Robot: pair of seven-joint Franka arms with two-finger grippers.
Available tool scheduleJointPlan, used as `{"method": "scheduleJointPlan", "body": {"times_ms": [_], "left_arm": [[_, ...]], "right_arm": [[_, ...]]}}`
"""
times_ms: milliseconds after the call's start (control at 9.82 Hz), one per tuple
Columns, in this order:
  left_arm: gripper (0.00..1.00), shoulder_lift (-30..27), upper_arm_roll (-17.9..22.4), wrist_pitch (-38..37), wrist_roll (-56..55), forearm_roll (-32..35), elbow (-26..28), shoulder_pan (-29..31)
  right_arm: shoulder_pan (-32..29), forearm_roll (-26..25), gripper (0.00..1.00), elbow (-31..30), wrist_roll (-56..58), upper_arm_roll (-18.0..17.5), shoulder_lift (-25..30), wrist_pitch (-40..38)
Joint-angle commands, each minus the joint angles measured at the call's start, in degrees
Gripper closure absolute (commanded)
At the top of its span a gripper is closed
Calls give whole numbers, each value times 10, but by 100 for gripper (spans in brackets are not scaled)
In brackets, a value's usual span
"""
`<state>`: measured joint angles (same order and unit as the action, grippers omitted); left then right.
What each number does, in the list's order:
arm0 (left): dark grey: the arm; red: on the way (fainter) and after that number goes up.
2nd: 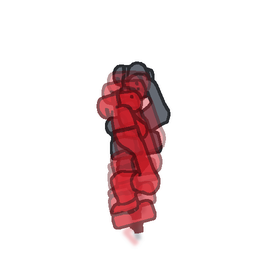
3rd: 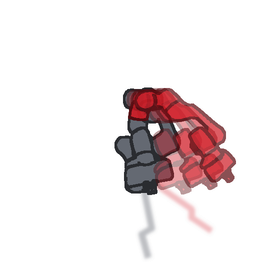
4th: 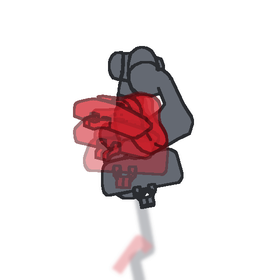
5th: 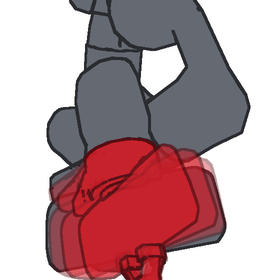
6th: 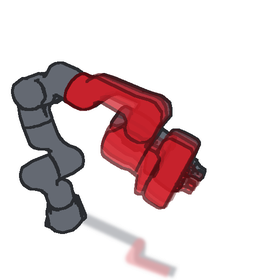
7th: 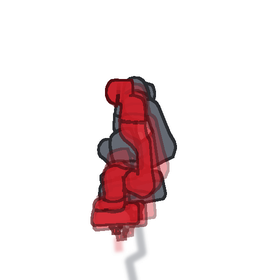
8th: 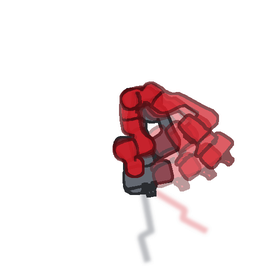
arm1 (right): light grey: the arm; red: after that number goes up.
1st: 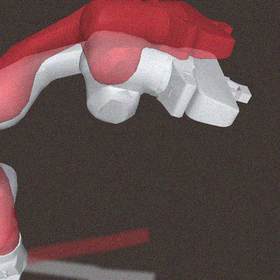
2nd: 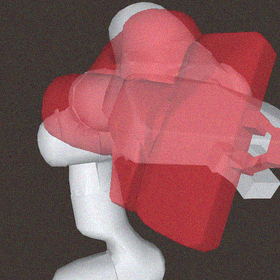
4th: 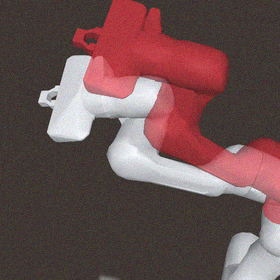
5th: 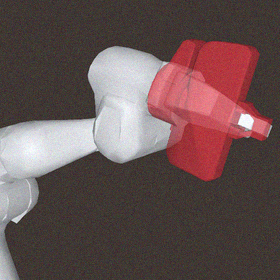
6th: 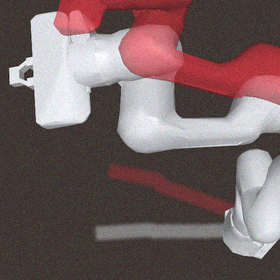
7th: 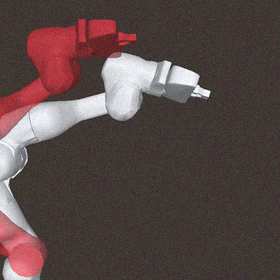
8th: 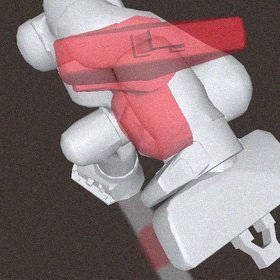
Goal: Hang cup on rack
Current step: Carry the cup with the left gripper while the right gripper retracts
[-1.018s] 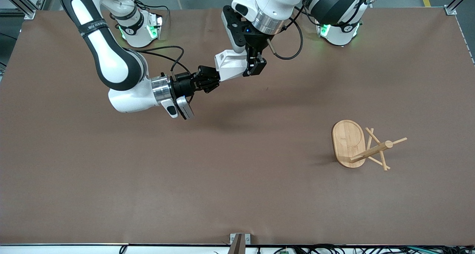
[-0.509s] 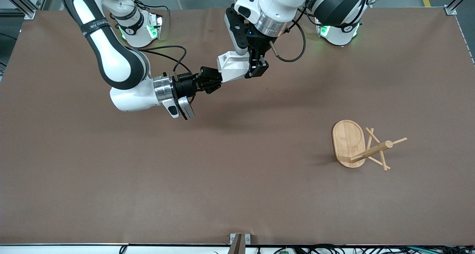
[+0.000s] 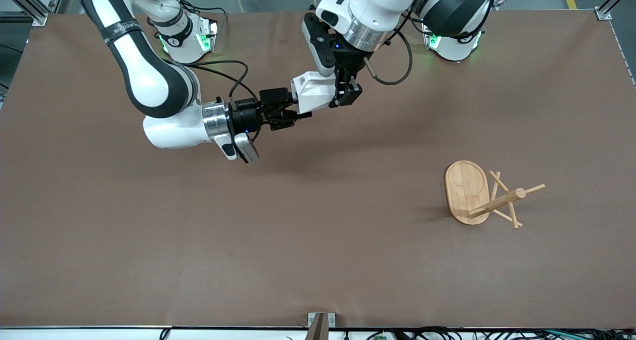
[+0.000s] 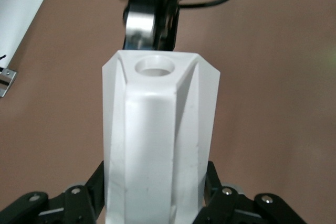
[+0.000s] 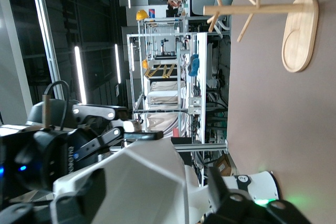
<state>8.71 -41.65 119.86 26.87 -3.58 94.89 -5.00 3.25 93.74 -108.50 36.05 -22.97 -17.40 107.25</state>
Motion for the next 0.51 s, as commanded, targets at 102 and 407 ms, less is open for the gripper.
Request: {"method": "scheduleJointPlan", "body": {"times_ms": [102, 407], "left_arm": [[100, 21, -4, -2, -8, 13, 15, 16], [100, 21, -4, -10, -149, 14, 22, 36]], "right_arm": [[-15, -45, 0, 8, -9, 55, 22, -3], [-16, -197, 0, -6, -12, 115, 81, 33]]}}
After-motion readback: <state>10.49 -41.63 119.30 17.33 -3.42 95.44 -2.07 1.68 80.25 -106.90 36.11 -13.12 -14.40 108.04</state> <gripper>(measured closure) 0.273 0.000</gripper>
